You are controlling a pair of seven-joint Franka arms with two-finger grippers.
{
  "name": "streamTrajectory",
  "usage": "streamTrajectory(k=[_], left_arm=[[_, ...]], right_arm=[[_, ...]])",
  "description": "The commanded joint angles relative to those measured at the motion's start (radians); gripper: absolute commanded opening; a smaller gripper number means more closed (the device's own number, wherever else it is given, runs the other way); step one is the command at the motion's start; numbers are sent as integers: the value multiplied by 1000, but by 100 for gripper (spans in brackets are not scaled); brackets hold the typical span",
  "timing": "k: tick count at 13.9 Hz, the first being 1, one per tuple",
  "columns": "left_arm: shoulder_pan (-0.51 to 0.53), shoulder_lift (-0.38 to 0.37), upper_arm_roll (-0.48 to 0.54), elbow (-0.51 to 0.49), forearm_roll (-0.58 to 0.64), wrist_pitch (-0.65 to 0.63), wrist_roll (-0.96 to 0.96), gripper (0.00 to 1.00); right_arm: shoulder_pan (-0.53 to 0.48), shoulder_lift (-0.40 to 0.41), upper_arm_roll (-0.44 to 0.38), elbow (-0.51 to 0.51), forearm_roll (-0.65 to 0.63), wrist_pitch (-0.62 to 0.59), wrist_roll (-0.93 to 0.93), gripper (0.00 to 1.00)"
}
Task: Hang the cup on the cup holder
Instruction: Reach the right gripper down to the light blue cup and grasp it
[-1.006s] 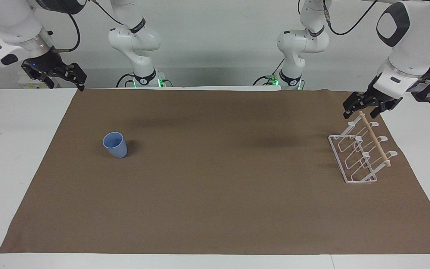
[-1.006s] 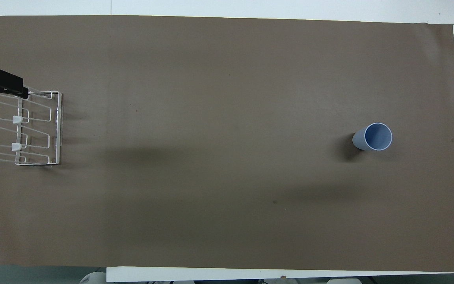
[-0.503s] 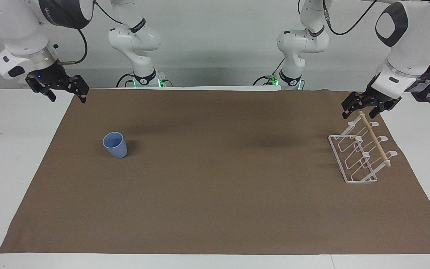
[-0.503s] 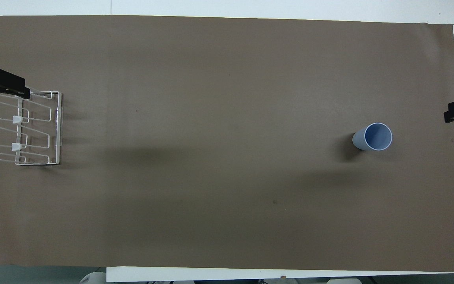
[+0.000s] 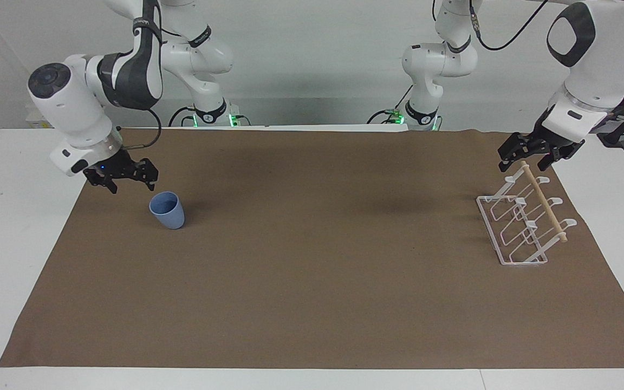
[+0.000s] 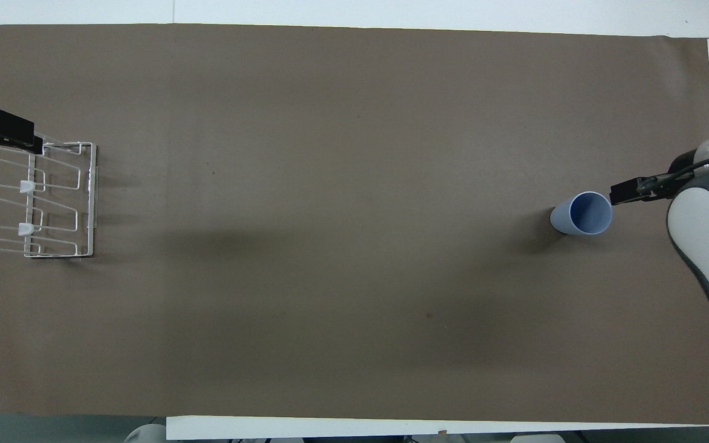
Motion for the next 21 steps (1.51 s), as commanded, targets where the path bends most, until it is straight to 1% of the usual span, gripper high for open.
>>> streamTrajectory(k=[1,2,4,6,7,8,10,11,12,14,16,17,18,21], left_arm=[[1,-30,-1,-30,15,-6,-4,100],[1,-30,-1,-30,15,-5,-5,100],[4,-30,2,-30,15,-5,-5,100],[4,-32,2,-30,15,-6,-5,100],[3,-30,2,-30,15,-5,-5,100],[3,-32,2,-30,15,-6,-5,100],[3,-32,2,-30,15,-6,-5,100],[3,-30,2,-30,15,-5,-5,100],[3,-30,2,-30,15,-6,-5,100],[3,-30,2,-30,15,-6,-5,100],[3,-30,2,-30,15,-6,-5,100],[3,-32,2,-30,15,-5,-5,100],[3,-30,2,-32,15,-6,-5,100],[3,-30,2,-30,15,-6,-5,100]], right_arm=[[-8,23,2,-53,19,51,-91,85],[-13,26,2,-78,19,73,-107,82],[-14,38,2,-112,19,130,-121,81],[-13,61,2,-130,19,183,-119,78],[-10,71,2,-135,19,194,-119,75],[-10,75,2,-136,19,200,-121,64],[-7,83,4,-136,19,200,-121,32],[-5,83,4,-135,19,199,-121,18],[-4,83,4,-135,19,199,-121,9],[-5,83,4,-129,19,188,-121,1],[-4,85,4,-117,21,174,-121,0],[-4,85,5,-86,28,129,-122,0],[-2,83,5,-34,62,57,-122,0],[1,75,7,148,218,-178,-113,0]])
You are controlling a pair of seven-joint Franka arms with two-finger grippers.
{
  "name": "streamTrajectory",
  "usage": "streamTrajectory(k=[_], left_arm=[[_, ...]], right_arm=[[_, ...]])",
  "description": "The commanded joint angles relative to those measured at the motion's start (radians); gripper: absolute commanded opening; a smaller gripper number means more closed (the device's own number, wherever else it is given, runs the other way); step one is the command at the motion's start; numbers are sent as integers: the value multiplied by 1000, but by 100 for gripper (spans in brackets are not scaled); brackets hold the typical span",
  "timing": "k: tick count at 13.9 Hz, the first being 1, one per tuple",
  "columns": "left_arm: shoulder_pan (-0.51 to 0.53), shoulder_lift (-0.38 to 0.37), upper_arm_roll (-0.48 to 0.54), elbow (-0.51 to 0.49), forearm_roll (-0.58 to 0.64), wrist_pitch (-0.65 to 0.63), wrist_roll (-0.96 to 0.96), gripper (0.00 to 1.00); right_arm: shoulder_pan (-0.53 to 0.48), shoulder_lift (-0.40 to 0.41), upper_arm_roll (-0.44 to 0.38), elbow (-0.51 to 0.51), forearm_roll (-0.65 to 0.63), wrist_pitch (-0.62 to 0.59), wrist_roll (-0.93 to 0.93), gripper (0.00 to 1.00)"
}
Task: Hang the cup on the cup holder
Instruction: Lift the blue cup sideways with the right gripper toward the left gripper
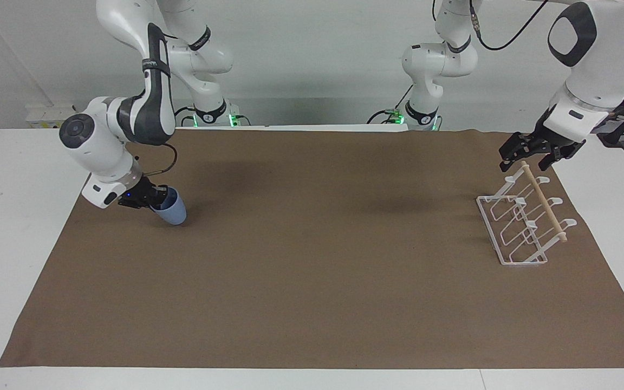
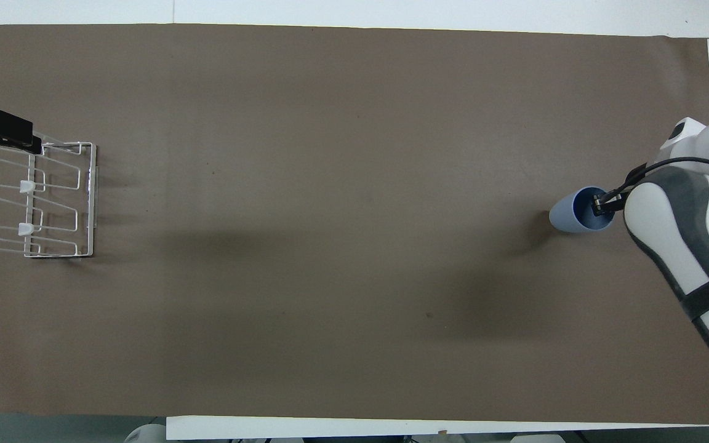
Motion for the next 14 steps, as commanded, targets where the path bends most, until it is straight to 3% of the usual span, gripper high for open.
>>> streamTrajectory(k=[1,3,5,7,10,12,14], left_arm=[[2,-31,0,-30,15,-5,-5,100],[2,-30,0,-30,15,-5,-5,100],[2,-30,-1,-30,15,-6,-4,100],[-6,-31,-2,-30,15,-5,-4,100],[-9,-41,-2,-30,15,-58,-25,100],[-12,-39,-9,-24,-9,-57,-179,100],[-28,-54,-11,-64,-109,-13,-399,100]], right_arm=[[-4,-14,16,165,139,-203,-16,0],[-4,-29,24,269,251,-337,76,0],[1,-34,64,322,349,-395,194,0],[22,-35,75,306,481,-361,274,0],[139,-29,79,227,636,-264,444,0],[171,-37,79,150,763,-204,519,0],[182,-58,79,90,844,-147,558,0]])
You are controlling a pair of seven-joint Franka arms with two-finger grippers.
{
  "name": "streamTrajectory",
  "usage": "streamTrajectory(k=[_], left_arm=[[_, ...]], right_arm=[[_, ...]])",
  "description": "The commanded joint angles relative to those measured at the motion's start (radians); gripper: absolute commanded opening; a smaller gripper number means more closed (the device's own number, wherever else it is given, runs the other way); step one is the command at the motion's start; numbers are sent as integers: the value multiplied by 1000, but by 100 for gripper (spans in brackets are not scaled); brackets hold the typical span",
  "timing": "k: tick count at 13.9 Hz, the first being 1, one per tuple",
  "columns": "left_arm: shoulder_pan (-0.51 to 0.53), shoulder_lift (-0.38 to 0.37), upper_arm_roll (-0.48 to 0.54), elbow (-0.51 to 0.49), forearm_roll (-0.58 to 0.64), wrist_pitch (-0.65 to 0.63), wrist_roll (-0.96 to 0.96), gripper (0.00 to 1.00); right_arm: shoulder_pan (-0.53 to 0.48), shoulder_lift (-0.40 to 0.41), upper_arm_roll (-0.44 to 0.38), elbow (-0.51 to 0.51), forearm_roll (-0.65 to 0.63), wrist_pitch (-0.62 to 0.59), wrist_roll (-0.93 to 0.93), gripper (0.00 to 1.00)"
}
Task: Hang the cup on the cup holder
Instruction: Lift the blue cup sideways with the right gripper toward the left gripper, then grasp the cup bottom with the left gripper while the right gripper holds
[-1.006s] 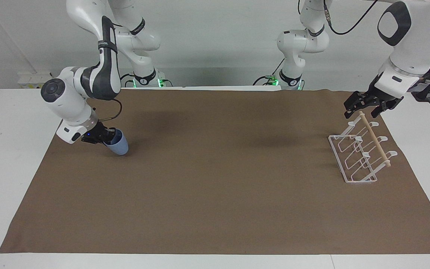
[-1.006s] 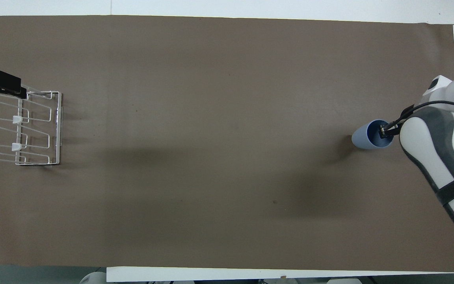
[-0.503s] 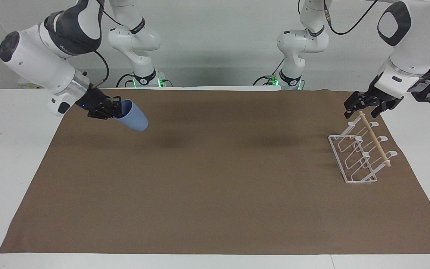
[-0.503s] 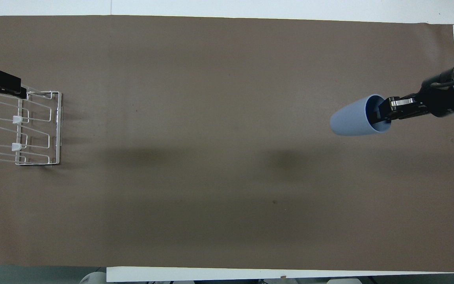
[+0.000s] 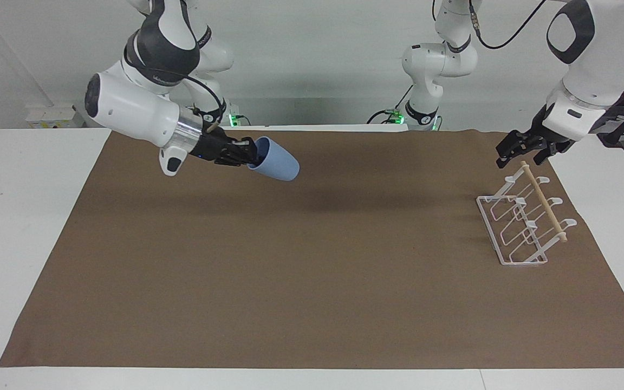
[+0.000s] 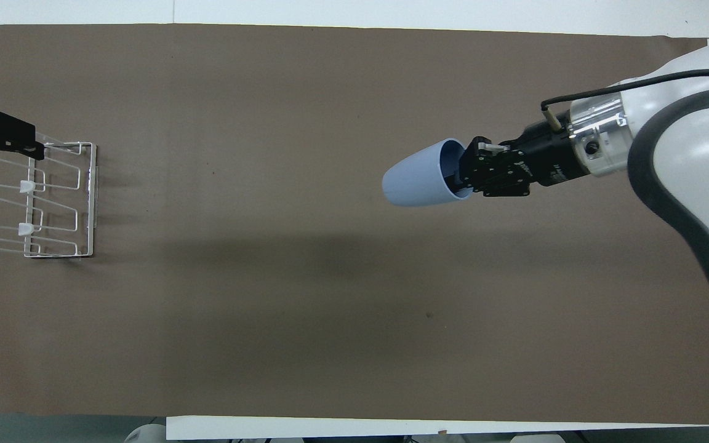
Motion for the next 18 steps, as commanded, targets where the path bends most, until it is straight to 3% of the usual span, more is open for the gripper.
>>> streamTrajectory(k=[1,4,8,11,15,18], left_arm=[[-25,-52,1,-85,-120,46,-259,100],[-159,-66,-1,-148,-219,170,-692,100],[-264,-47,-1,-189,-457,335,-1113,100],[-334,-35,-1,-189,-549,386,-1191,100],[-374,-32,-1,-224,-552,441,-1287,100],[-403,-18,-1,-237,-577,480,-1321,100]], right_arm=[[7,-48,-2,-97,132,67,60,0],[41,-47,0,-156,312,151,74,0],[173,-45,-2,-165,382,302,164,0],[216,-50,-2,-191,428,366,167,0],[314,-51,-2,-216,507,504,172,0],[319,-51,0,-216,508,508,173,0]])
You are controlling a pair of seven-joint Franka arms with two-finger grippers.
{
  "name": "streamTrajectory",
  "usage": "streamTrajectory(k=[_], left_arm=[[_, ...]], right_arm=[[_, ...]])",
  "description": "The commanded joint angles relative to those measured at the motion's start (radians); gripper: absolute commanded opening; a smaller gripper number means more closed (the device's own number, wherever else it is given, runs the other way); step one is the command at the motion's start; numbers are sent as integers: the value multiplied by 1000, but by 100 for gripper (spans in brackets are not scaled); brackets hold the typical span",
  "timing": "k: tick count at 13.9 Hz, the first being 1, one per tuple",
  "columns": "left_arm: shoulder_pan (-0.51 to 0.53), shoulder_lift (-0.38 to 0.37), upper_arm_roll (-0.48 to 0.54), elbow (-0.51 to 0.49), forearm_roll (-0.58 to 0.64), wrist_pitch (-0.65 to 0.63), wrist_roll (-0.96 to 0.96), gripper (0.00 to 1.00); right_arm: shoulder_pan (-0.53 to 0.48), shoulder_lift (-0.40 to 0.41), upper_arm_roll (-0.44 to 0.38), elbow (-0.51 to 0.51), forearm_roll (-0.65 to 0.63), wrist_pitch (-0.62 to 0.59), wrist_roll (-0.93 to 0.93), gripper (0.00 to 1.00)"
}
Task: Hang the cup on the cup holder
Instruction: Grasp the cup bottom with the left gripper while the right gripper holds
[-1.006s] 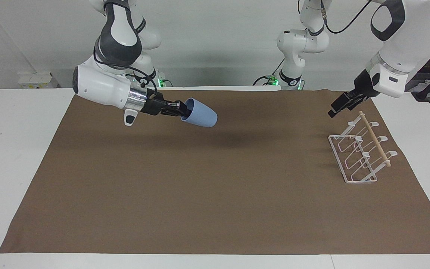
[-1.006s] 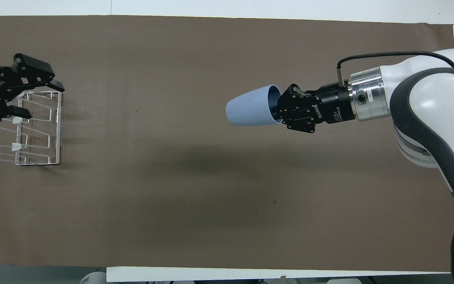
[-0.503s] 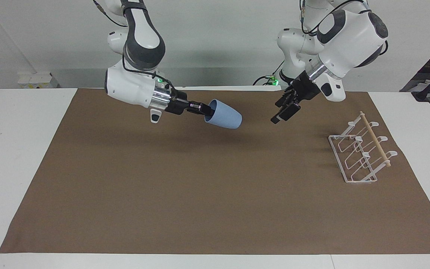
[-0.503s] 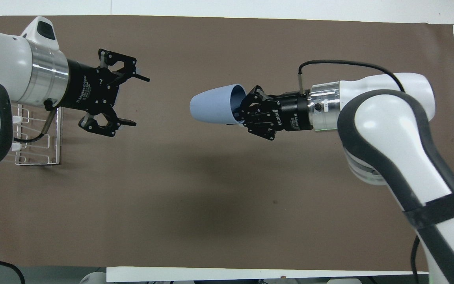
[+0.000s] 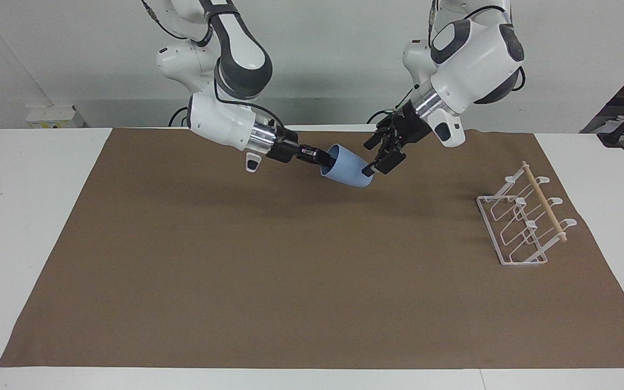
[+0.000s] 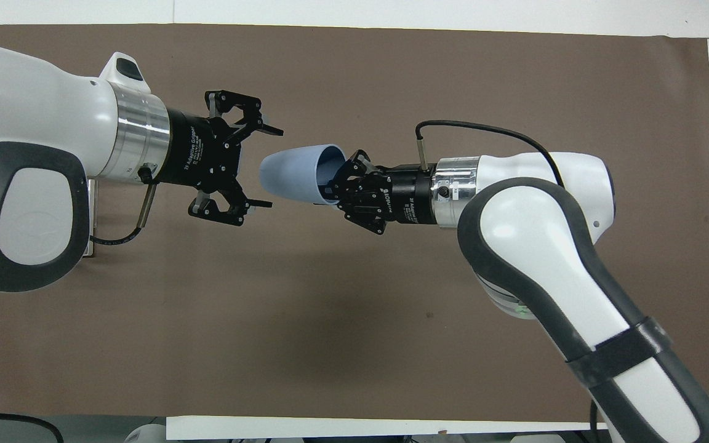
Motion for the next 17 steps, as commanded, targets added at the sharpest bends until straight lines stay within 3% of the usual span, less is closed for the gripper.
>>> streamTrajectory(k=[1,7,9,10,13,15,16,17], left_arm=[[-36,10,11,-24,-26,50,-49,100],[-67,36,13,-39,-25,96,-78,99],[-76,38,11,-39,-25,102,-99,94],[-90,38,11,-39,-25,112,-110,89],[-95,38,11,-40,-25,109,-116,59],[-98,38,13,-39,-22,106,-142,49],[-98,38,13,-39,-22,103,-143,45],[-96,39,13,-34,-22,103,-140,36]], right_arm=[[-4,-34,-3,-31,22,8,6,0],[-13,-34,-3,-29,26,2,5,0],[-14,-34,-3,-29,26,2,5,0],[-14,-34,-3,-29,28,2,6,0],[-16,-34,-3,-29,26,2,6,0],[-14,-34,-3,-28,26,2,6,1],[-14,-32,-3,-26,26,2,6,24],[-14,-32,-4,-25,26,6,6,90]])
